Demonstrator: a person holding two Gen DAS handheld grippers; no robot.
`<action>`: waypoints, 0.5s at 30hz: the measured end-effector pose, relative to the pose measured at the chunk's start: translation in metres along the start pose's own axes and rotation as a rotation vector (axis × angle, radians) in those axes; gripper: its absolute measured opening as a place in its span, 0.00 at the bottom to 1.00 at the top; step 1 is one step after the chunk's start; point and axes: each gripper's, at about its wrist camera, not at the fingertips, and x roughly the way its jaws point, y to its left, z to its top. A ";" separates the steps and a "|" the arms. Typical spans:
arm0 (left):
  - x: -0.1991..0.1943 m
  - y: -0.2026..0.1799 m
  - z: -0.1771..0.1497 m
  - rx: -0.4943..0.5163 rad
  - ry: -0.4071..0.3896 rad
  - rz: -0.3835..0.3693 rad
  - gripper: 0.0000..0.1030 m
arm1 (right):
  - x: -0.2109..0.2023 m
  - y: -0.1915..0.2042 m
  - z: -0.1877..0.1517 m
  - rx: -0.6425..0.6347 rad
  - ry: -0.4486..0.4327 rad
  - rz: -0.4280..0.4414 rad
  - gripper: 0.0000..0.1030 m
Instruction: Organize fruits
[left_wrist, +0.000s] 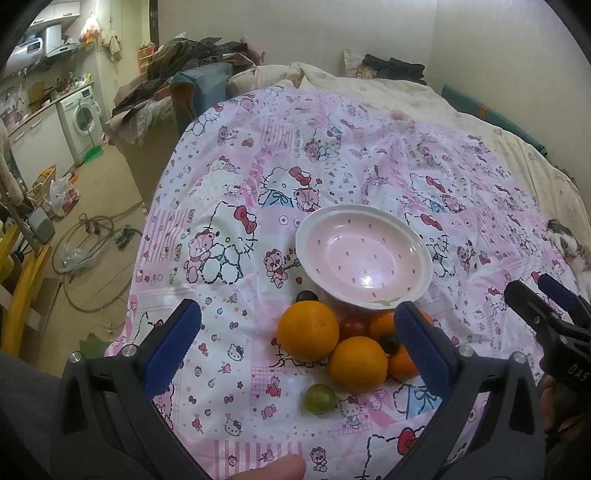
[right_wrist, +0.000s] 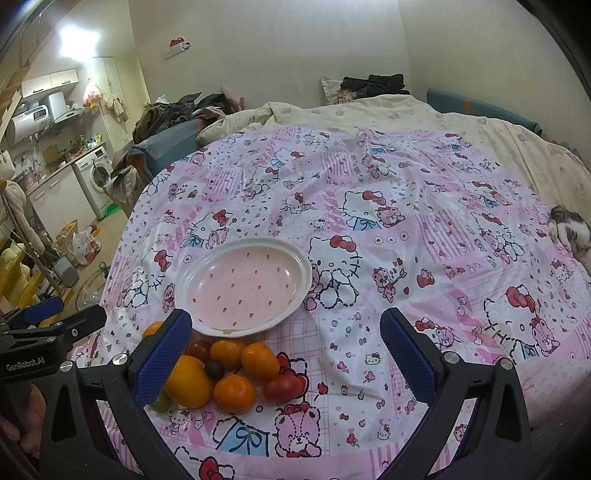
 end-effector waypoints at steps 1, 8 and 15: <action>0.000 0.000 0.000 0.001 0.000 0.000 1.00 | 0.000 0.000 0.000 0.000 0.000 0.000 1.00; 0.000 0.000 0.000 -0.002 0.000 -0.001 1.00 | 0.000 0.000 0.000 -0.001 -0.001 0.003 1.00; 0.000 -0.001 0.000 -0.002 0.000 -0.001 1.00 | 0.000 0.000 0.000 -0.001 -0.001 0.002 1.00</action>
